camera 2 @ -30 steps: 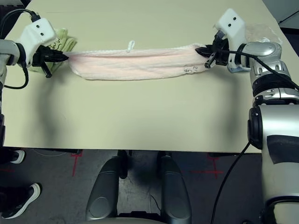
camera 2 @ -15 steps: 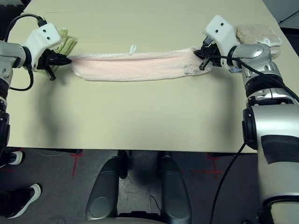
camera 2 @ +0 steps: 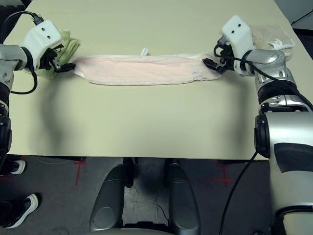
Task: Fold the towel and set it aside.
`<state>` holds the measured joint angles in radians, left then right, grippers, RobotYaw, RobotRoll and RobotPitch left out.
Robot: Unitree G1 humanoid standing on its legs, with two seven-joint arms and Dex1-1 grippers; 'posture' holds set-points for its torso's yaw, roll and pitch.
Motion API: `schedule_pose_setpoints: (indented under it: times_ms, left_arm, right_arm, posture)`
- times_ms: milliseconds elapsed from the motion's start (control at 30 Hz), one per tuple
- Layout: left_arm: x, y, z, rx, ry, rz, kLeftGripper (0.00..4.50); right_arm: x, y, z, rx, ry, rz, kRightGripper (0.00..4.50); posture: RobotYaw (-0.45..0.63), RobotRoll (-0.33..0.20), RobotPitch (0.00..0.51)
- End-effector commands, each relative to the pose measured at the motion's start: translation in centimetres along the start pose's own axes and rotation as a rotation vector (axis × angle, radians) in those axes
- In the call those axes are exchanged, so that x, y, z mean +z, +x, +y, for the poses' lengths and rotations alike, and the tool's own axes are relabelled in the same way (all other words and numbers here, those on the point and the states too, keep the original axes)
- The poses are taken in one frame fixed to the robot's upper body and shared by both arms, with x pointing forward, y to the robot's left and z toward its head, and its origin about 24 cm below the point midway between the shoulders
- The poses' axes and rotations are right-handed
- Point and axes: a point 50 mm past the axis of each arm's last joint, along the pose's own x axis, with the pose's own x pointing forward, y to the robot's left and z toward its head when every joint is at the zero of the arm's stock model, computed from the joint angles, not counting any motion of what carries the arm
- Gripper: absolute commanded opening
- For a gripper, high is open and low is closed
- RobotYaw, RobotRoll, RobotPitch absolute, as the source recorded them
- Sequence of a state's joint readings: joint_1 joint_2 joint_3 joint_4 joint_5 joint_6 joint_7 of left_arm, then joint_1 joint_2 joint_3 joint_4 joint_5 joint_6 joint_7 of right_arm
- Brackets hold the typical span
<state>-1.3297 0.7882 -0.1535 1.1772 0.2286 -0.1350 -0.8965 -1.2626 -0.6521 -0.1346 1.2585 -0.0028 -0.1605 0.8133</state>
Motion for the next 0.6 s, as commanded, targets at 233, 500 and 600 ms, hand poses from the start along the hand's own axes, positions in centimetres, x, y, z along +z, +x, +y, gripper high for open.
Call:
schedule_pose_setpoints:
  times_ms: [233,500,600]
  left_arm:
    - [1.1,-2.4,0.1,-0.256,-0.259,-0.117,4.47]
    - [2.1,-3.5,-3.6,-0.532,-0.479,-0.217,4.47]
    - [2.5,-3.8,-5.1,-0.577,-0.574,-0.263,4.47]
  right_arm:
    - [0.7,-0.6,0.4,0.180,0.364,-0.246,4.45]
    - [-0.8,-1.1,1.7,0.324,0.530,-0.199,4.45]
    - [-1.5,-1.5,2.0,0.345,0.599,-0.193,4.45]
  posture:
    - [0.04,0.000,0.275]
    - [0.03,0.000,0.274]
    - [0.03,0.000,0.273]
